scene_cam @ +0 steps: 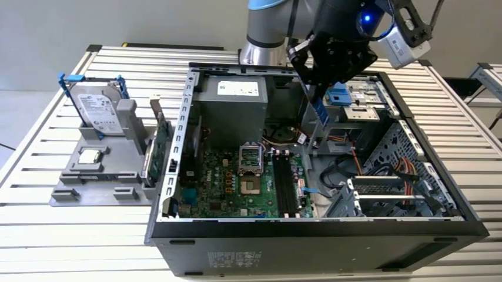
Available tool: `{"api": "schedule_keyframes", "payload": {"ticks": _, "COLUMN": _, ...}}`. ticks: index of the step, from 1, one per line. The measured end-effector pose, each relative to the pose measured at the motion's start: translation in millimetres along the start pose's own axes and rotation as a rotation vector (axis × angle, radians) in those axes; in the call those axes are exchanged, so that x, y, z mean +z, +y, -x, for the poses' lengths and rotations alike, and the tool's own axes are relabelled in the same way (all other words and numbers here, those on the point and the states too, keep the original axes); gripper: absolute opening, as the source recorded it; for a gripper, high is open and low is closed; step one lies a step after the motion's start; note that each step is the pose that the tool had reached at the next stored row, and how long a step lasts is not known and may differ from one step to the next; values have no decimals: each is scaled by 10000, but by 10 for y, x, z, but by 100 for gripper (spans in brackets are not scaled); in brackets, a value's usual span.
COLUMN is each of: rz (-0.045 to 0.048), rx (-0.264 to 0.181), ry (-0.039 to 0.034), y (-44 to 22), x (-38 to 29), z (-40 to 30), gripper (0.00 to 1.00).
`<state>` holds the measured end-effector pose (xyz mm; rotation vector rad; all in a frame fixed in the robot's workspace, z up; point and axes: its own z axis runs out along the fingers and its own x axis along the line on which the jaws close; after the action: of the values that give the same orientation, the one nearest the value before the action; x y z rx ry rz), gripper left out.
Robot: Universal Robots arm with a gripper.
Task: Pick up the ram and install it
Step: 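Insert the ram into the slot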
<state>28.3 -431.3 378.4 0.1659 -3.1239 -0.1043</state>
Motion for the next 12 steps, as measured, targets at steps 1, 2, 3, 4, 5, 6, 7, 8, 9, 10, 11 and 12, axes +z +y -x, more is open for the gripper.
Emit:
{"api": "schedule_keyframes", "payload": {"ticks": 1, "rz": 1, "rx": 82, "ry": -6, "y": 0, "x": 0, "z": 0, "gripper": 0}}
{"api": "schedule_keyframes", "payload": {"ticks": 2, "rz": 1, "rx": 169, "ry": -11, "y": 0, "x": 0, "z": 0, "gripper": 0}}
{"api": "schedule_keyframes", "payload": {"ticks": 3, "rz": 2, "rx": 254, "ry": -17, "y": 0, "x": 0, "z": 0, "gripper": 0}}
{"api": "schedule_keyframes", "payload": {"ticks": 4, "rz": 2, "rx": 272, "ry": -18, "y": 0, "x": 0, "z": 0, "gripper": 0}}
{"api": "schedule_keyframes", "payload": {"ticks": 5, "rz": 3, "rx": 275, "ry": -19, "y": 0, "x": 0, "z": 0, "gripper": 0}}
{"api": "schedule_keyframes", "payload": {"ticks": 6, "rz": 3, "rx": 277, "ry": -19, "y": 0, "x": 0, "z": 0, "gripper": 0}}
{"api": "schedule_keyframes", "payload": {"ticks": 7, "rz": 2, "rx": 279, "ry": -19, "y": 0, "x": 0, "z": 0, "gripper": 0}}
{"api": "schedule_keyframes", "payload": {"ticks": 8, "rz": 2, "rx": 279, "ry": -19, "y": -1, "x": 2, "z": 0, "gripper": 0}}
{"api": "schedule_keyframes", "payload": {"ticks": 9, "rz": 3, "rx": 281, "ry": -19, "y": -4, "x": 5, "z": 0, "gripper": 0}}
{"api": "schedule_keyframes", "payload": {"ticks": 10, "rz": 4, "rx": 280, "ry": -17, "y": -8, "x": 9, "z": 3, "gripper": 0}}
{"api": "schedule_keyframes", "payload": {"ticks": 11, "rz": 2, "rx": 280, "ry": -12, "y": -15, "x": 13, "z": 7, "gripper": 0}}
{"api": "schedule_keyframes", "payload": {"ticks": 12, "rz": 3, "rx": 280, "ry": -8, "y": -23, "x": 17, "z": 13, "gripper": 0}}
